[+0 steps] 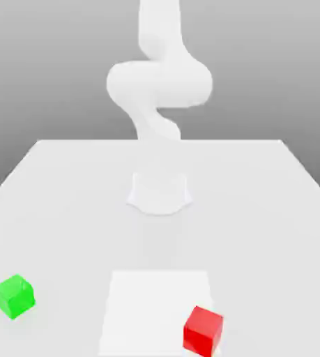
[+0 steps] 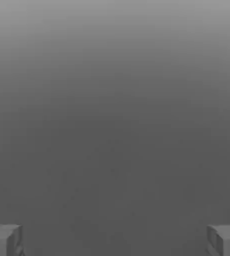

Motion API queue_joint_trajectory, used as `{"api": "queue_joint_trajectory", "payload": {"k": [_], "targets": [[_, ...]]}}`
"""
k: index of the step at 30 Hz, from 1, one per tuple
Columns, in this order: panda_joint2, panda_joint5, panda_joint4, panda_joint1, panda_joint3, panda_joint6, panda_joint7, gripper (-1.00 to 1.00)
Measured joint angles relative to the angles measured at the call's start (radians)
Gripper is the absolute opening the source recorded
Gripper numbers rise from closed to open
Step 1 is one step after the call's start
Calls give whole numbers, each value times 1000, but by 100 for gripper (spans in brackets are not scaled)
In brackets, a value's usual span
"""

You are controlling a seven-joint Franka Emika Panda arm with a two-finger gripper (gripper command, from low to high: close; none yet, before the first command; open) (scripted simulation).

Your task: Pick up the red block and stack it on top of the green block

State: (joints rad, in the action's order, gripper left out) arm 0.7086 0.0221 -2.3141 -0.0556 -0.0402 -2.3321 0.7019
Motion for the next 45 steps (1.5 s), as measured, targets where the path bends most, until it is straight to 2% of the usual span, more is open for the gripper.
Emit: {"api": "queue_joint_trajectory", "payload": {"k": [9, 16, 21, 26, 30, 31, 38, 43, 45], "targets": [[-335, 97, -51, -170, -114, -116, -369, 0], [-590, 159, -90, -237, -136, -204, -642, 0], [-763, 149, -119, -264, -126, -273, -797, 0], [-925, 75, -145, -266, -121, -353, -894, 0], [-1069, 109, -127, -242, -86, -466, -936, 0], [-1095, 117, -124, -234, -77, -488, -942, -100], [-1096, 116, -124, -234, -77, -486, -942, -100], [-943, 62, -149, -253, -118, -360, -909, -100], [-916, 59, -155, -199, -153, -337, -963, -100]]}}
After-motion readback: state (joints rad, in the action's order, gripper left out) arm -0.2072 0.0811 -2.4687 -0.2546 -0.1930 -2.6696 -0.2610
